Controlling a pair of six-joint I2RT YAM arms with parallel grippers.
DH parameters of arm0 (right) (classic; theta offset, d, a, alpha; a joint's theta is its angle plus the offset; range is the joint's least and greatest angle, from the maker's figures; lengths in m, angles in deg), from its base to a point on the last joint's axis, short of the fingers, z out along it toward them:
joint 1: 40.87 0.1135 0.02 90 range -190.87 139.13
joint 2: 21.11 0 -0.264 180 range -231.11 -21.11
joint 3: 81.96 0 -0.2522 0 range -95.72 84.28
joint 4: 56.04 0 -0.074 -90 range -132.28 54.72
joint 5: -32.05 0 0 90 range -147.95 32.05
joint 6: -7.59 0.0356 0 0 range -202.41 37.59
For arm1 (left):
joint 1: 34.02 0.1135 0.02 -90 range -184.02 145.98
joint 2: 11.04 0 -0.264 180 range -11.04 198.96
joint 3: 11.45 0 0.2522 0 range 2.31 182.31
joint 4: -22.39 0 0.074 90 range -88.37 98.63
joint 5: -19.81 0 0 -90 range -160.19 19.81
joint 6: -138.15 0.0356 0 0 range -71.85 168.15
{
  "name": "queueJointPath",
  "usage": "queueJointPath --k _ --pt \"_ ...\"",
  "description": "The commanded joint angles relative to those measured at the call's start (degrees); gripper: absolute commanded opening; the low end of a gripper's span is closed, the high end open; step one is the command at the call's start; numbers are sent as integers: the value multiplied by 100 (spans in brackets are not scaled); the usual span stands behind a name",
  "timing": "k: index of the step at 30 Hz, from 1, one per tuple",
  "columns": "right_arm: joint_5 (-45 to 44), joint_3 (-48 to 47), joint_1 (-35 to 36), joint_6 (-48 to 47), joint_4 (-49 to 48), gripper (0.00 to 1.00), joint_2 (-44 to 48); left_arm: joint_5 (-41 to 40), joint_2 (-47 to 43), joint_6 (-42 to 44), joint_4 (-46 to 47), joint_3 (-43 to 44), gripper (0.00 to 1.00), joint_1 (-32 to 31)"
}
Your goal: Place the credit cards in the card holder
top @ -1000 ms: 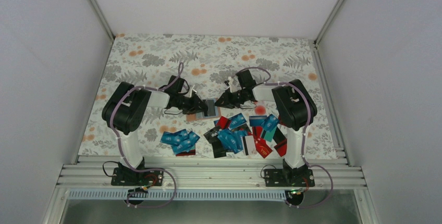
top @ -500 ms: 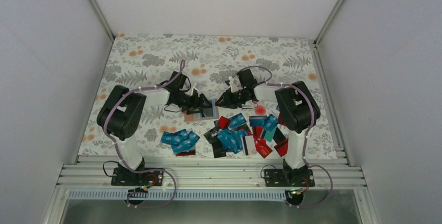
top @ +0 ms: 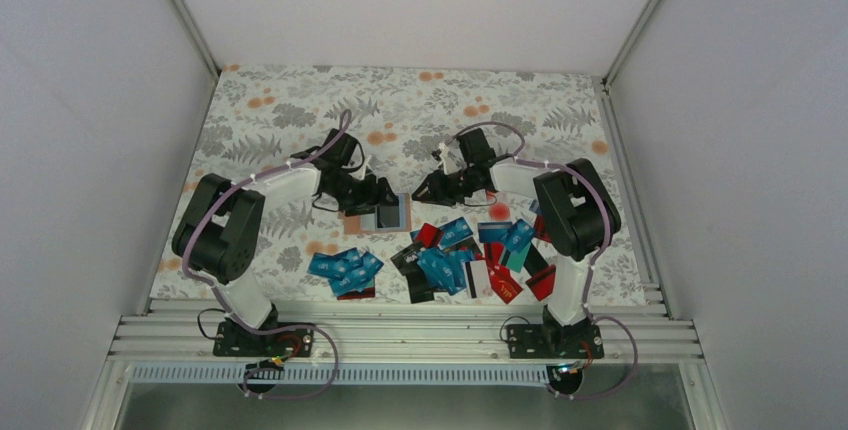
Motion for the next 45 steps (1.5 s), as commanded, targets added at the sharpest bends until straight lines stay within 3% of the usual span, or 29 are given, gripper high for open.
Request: queueJointPath --k 1,3,6,13,17,45 --pt "191 -127 61 -128 86 34 178 -555 -238 79 -460 118 73 -44" --pt "254 -158 95 -128 102 34 178 -673 -253 112 -479 94 72 -53" --pt "295 -185 143 -107 98 34 161 -753 -183 166 -419 41 61 -57" --pt "410 -164 307 65 -31 34 180 -1157 -50 207 -363 21 16 -143" --pt "421 -180 399 139 -89 35 113 -1207 67 190 -275 1 5 -230" --pt "152 -312 596 276 -98 35 -278 -1536 632 193 -114 18 2 -512"
